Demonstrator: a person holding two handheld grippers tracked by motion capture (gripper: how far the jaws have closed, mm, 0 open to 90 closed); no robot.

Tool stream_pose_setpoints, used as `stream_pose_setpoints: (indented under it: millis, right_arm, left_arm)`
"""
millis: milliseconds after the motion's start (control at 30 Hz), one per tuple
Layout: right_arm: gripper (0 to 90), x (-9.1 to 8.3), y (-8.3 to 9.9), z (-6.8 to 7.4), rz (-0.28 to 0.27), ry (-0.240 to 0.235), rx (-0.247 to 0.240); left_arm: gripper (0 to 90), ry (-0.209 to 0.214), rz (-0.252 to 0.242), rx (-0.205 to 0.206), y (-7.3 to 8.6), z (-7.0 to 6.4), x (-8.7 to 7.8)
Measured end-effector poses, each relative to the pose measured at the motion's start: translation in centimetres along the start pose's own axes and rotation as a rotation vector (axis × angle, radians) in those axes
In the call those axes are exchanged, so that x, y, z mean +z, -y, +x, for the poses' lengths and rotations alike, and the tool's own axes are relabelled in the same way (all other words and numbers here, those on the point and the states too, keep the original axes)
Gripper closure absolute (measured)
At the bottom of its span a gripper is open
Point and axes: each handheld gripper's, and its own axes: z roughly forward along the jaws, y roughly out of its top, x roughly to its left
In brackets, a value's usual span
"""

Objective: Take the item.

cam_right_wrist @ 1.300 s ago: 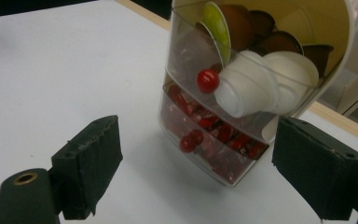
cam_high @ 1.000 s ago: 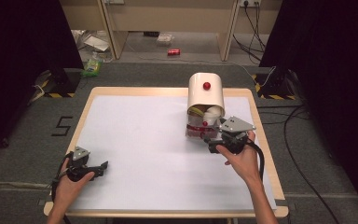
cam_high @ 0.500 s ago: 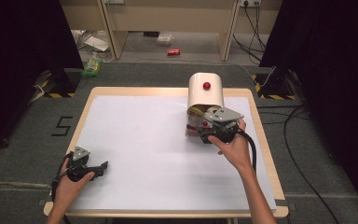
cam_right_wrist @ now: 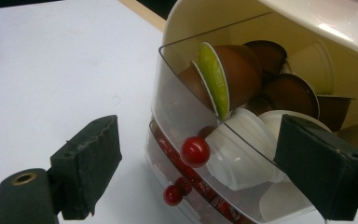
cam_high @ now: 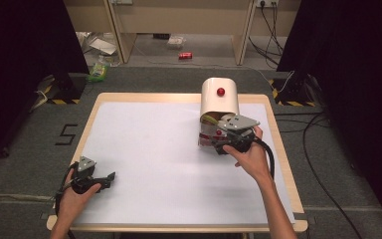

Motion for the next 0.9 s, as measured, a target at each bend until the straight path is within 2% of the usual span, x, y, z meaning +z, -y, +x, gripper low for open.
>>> stream_pose_setpoints:
  millis: [500,900]
  right_arm:
    - [14.7,-1.6,0.3,1.0,0.014,-0.030,-0.017]
    - [14.9,-2.9,1.4,2.6,0.001,-0.036,-0.048]
  left_arm:
    - [12.7,-0.003,-0.002,0.005,0.0,-0.1,0.0]
    - [12.7,-0.002,-0.003,0.004,0.0,0.0,0.0]
